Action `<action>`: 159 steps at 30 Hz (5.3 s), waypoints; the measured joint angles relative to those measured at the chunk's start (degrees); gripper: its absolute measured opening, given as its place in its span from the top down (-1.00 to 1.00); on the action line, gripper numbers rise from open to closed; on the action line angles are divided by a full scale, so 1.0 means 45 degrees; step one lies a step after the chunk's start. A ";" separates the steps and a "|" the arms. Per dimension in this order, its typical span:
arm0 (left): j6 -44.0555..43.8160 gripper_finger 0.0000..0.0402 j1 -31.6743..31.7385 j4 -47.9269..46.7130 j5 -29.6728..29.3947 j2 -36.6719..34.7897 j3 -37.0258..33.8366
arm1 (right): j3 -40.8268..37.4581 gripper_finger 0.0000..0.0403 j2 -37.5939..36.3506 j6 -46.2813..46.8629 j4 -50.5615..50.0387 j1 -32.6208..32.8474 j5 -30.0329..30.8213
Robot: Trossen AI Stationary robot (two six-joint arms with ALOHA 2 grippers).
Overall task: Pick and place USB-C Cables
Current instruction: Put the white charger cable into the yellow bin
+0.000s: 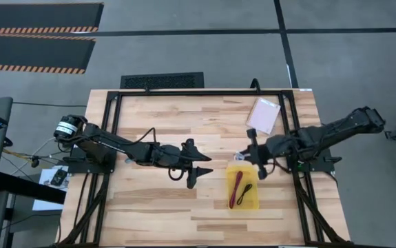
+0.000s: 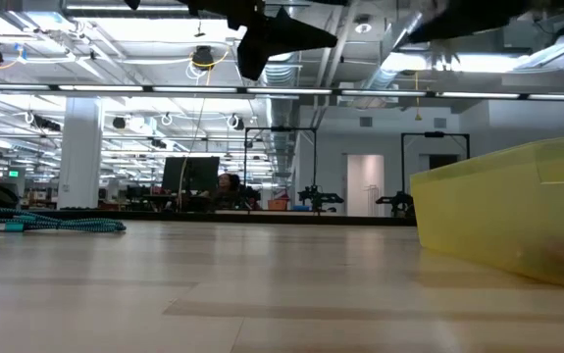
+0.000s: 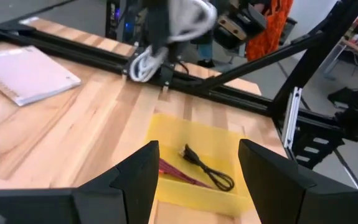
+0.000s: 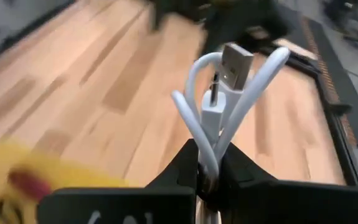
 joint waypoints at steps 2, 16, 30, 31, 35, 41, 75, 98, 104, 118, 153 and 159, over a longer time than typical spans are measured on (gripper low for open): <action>-0.0140 -0.04 -0.0001 -0.0097 0.0015 0.0000 0.0000 | 0.0000 0.85 0.0045 -0.0789 -0.0356 0.0439 0.0074; -0.0615 -0.04 -0.0010 -0.0338 0.0652 0.0000 0.0000 | -0.0005 0.85 0.0217 -0.4776 -0.0796 0.2801 0.1457; -0.0638 -0.04 -0.0005 -0.0669 0.0282 0.0000 0.0000 | 0.0017 0.82 0.2476 -0.4897 -0.1642 0.3762 0.1350; -0.0640 -0.04 -0.0005 -0.0690 0.0282 0.0000 0.0000 | 0.0134 0.81 0.2740 -0.4904 -0.1800 0.3796 0.1350; -0.0784 -0.04 -0.0005 -0.0995 0.0282 0.0000 0.0000 | 0.1013 0.84 0.3692 -0.4909 -0.2810 0.4049 0.1320; -0.0876 -0.04 -0.0005 -0.1350 0.0277 0.0000 -0.0003 | 0.2333 0.83 0.5028 -0.4863 -0.4421 0.4192 0.0703; -0.0777 -0.04 -0.0002 -0.1706 0.0176 -0.0005 -0.0005 | 0.2832 0.77 0.9352 -0.5202 -0.4951 0.3846 -0.1009; -0.0769 -0.04 0.0000 -0.1931 -0.0155 -0.0005 -0.0010 | 0.2637 0.77 0.8547 -0.4706 -0.4866 0.3067 -0.1157; -0.0769 -0.04 0.0000 -0.1944 -0.0161 -0.0005 -0.0010 | 0.2628 0.77 0.8552 -0.4731 -0.4820 0.3012 -0.1811; -0.0769 -0.04 0.0000 -0.1948 -0.0267 -0.0005 -0.0010 | 0.2155 0.77 0.8552 -0.4763 -0.4136 0.2973 -0.2005; -0.0769 -0.04 0.0000 -0.1968 -0.0437 -0.0005 -0.0010 | 0.2161 0.77 0.9503 -0.4433 -0.3848 0.2563 -0.2361; -0.0768 -0.04 0.0000 -0.1948 -0.0437 -0.0005 -0.0010 | 0.2147 0.72 0.9485 -0.4424 -0.3834 0.2560 -0.2366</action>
